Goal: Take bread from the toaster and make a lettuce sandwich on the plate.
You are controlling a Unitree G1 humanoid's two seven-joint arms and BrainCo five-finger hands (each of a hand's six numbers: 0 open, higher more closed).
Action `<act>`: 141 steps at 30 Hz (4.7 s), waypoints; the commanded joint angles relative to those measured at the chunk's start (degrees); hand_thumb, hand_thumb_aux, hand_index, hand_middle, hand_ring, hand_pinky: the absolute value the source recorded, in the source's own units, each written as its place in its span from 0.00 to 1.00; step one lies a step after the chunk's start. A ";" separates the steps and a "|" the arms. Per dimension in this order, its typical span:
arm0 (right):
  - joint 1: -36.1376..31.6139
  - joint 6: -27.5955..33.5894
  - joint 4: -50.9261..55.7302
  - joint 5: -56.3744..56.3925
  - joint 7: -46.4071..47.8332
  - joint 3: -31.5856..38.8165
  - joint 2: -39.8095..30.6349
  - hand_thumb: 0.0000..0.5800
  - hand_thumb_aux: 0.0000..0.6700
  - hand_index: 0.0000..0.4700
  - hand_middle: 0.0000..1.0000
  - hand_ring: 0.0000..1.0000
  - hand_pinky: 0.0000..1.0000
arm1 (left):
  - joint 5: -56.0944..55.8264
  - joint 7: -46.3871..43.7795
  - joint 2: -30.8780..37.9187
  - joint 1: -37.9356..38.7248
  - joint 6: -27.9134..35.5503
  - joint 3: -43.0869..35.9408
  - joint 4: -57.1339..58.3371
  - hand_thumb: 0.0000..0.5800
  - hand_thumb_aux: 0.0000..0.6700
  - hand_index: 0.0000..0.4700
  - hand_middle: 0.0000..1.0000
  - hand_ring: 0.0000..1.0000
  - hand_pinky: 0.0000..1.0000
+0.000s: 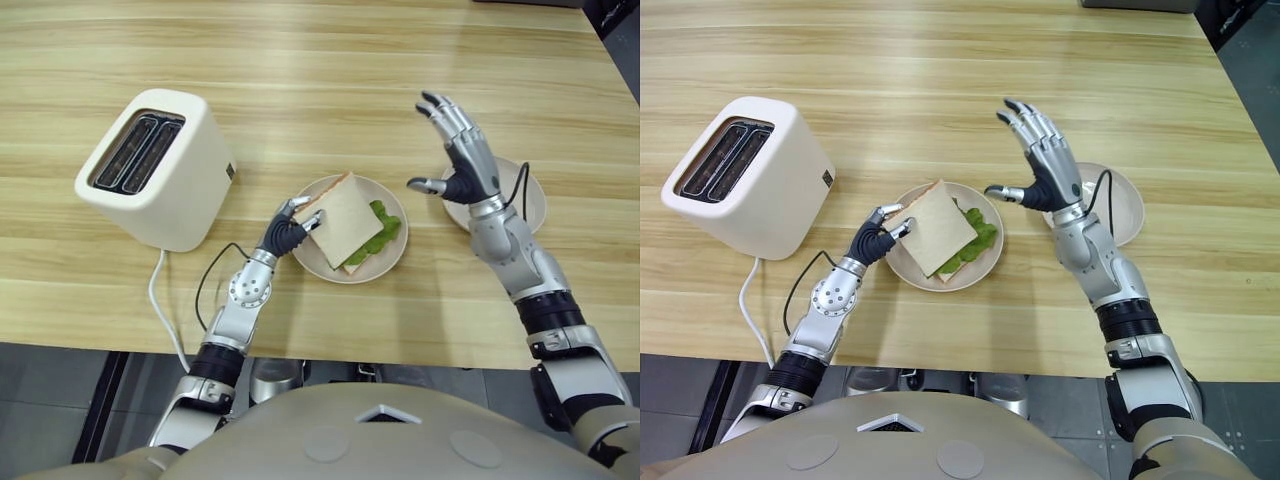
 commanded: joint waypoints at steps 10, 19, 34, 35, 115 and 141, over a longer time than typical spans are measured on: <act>1.68 -1.35 -3.81 -1.57 3.07 1.41 -2.14 0.00 0.00 0.00 0.00 0.00 0.00 | -1.81 -1.87 -2.13 -0.65 0.81 -0.65 -0.03 1.00 1.00 0.98 1.00 1.00 1.00; 2.67 -3.48 -6.80 -3.69 4.94 3.53 -3.51 0.00 0.00 0.00 0.00 0.00 0.00 | 2.81 1.02 -1.82 -3.54 -1.05 -2.03 9.55 1.00 1.00 0.98 1.00 1.00 1.00; 4.77 -6.90 -5.74 -12.45 20.64 16.08 -8.25 0.00 0.00 0.00 0.00 0.00 0.00 | 5.89 6.41 -0.31 -6.23 -4.73 -3.17 16.11 1.00 1.00 0.98 1.00 1.00 1.00; 4.55 -6.26 -4.76 -13.03 21.52 16.65 -8.32 0.00 0.00 0.00 0.00 0.00 0.00 | 5.88 6.52 -0.29 -6.37 -4.85 -3.15 16.34 1.00 1.00 0.98 1.00 1.00 1.00; -29.01 2.96 51.68 -15.03 -7.66 26.47 15.18 0.00 0.00 0.00 0.00 0.00 0.00 | 19.12 11.81 4.14 -35.11 -5.24 -15.40 51.17 0.00 0.00 0.00 0.00 0.00 0.00; 10.23 -8.93 -14.50 2.61 -13.79 -1.26 11.38 0.00 0.00 0.00 0.00 0.00 0.00 | -6.42 3.11 -0.12 -0.60 -22.73 2.81 -4.14 0.00 0.00 0.00 0.00 0.00 0.00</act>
